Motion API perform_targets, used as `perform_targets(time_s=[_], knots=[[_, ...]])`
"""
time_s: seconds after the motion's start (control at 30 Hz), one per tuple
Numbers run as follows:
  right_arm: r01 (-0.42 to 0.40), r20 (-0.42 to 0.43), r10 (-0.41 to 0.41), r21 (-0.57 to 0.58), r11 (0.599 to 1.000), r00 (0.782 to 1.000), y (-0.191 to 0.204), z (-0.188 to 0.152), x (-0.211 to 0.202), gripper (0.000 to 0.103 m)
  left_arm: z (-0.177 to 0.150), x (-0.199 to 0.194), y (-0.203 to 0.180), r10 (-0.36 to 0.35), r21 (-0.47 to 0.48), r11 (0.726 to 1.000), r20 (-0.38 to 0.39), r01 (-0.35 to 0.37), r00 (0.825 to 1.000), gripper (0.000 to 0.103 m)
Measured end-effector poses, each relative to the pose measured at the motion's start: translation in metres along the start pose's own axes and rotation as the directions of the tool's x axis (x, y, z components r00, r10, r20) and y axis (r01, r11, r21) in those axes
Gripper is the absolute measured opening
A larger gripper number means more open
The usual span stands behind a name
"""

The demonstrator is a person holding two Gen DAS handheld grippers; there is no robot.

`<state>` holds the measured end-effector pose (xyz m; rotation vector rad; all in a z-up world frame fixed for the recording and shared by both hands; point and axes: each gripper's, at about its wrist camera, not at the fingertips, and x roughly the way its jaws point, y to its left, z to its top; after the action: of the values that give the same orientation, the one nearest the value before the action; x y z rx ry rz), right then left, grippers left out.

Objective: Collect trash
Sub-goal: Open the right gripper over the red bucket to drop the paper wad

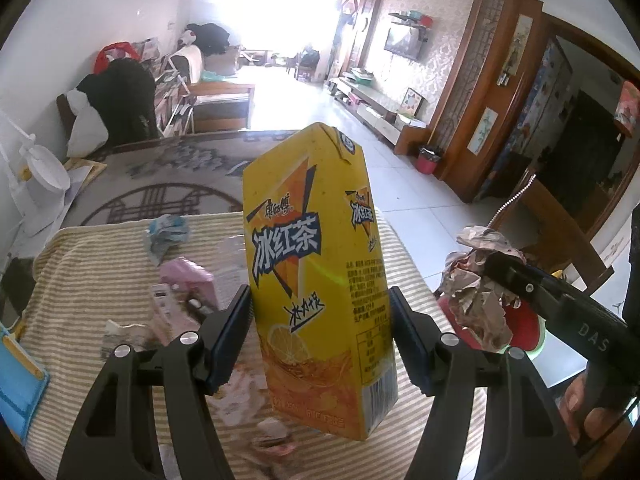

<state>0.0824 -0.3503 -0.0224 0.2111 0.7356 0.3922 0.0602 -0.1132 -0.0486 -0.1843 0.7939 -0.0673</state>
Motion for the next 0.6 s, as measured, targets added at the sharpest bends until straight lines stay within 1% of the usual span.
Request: perform_targets(time_s=[0.3, 0.6], knots=[[0.019, 0.004, -0.019, 0.051, 0.999, 1.000, -0.056, 0.003, -0.015, 0.039, -0.003, 0.013, -0.051, -0.005, 0.030, 1.000, -0.026, 0.005, 1.000, 0.064], [0.028, 0.001, -0.028, 0.098, 0.995, 1.000, -0.097, 0.002, -0.020, 0.040, -0.005, 0.018, -0.084, 0.009, 0.056, 0.998, -0.045, -0.006, 0.999, 0.064]])
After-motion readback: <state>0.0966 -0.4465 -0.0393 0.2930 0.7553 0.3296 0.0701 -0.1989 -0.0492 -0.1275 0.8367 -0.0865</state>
